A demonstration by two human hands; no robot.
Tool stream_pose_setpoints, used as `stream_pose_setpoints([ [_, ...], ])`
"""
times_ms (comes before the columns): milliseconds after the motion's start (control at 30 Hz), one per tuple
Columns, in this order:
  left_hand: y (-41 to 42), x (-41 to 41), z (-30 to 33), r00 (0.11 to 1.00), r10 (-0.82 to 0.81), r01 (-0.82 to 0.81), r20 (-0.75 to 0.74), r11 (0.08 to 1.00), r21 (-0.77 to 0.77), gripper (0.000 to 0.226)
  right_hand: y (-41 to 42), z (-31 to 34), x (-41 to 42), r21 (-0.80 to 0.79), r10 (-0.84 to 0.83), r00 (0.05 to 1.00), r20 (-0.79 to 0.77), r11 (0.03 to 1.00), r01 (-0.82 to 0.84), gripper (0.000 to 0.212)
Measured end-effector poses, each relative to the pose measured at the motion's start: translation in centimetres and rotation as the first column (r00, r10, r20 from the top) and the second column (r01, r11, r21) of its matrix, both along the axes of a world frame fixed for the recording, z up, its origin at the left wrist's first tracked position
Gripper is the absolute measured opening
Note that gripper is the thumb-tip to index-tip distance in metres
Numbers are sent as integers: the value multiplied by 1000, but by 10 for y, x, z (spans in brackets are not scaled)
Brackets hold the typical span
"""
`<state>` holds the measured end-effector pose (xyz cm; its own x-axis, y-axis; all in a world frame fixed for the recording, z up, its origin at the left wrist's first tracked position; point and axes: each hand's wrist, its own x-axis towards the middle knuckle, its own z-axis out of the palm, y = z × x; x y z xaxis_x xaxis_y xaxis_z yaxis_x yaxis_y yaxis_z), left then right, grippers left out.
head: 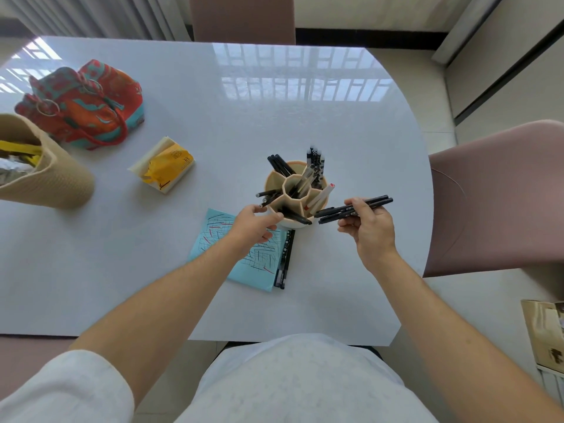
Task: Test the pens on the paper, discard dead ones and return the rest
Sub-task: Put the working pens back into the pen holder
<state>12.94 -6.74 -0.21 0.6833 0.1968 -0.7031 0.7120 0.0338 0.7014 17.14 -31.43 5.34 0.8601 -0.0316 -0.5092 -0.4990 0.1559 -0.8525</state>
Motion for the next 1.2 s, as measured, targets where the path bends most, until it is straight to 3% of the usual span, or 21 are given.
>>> stream_pose_setpoints([
  [133, -2, 0, 0, 1000, 17, -17, -1, 1000, -11, 61, 1, 8, -1, 28, -34, 999, 33, 999, 33, 8],
  [267, -4, -2, -2, 999, 30, -30, 11, 999, -25, 67, 27, 20, 2, -6, 130, 985, 110, 991, -130, 8],
  [467, -2, -2, -6, 999, 36, -35, 16, 998, -48, 67, 51, 17, 7, -421, 473, 868, 151, 825, -376, 6],
  [567, 3, -1, -7, 999, 35, -33, 24, 998, -56, 62, 35, 13, 1, -465, 410, 884, 225, 842, -273, 12],
  [667, 6, 0, -8, 999, 44, -43, 25, 997, -62, 59, 12, -6, -10, -492, 155, 975, 157, 868, -59, 19],
  [733, 8, 1, -8, 998, 56, -54, 26, 996, -65, 57, 10, -28, -22, -574, 224, 975, -3, 798, -185, 17],
  [800, 7, 2, -8, 998, 53, -51, 25, 997, -54, 56, 22, -48, -39, -608, 450, 877, -166, 653, -451, 11],
  [867, 7, 3, -7, 999, 46, -45, 19, 998, -36, 56, 45, -59, -50, -629, 577, 783, -233, 525, -574, 10],
  [1067, 4, 4, -3, 1000, 6, -6, -9, 1000, 13, 63, 84, -70, -52, -757, 707, 643, -294, 238, -608, 37],
  [1200, 1, 2, -1, 1000, 8, -8, -20, 1000, 12, 65, 83, -66, -45, -769, 682, 616, -394, 122, -627, 18],
])
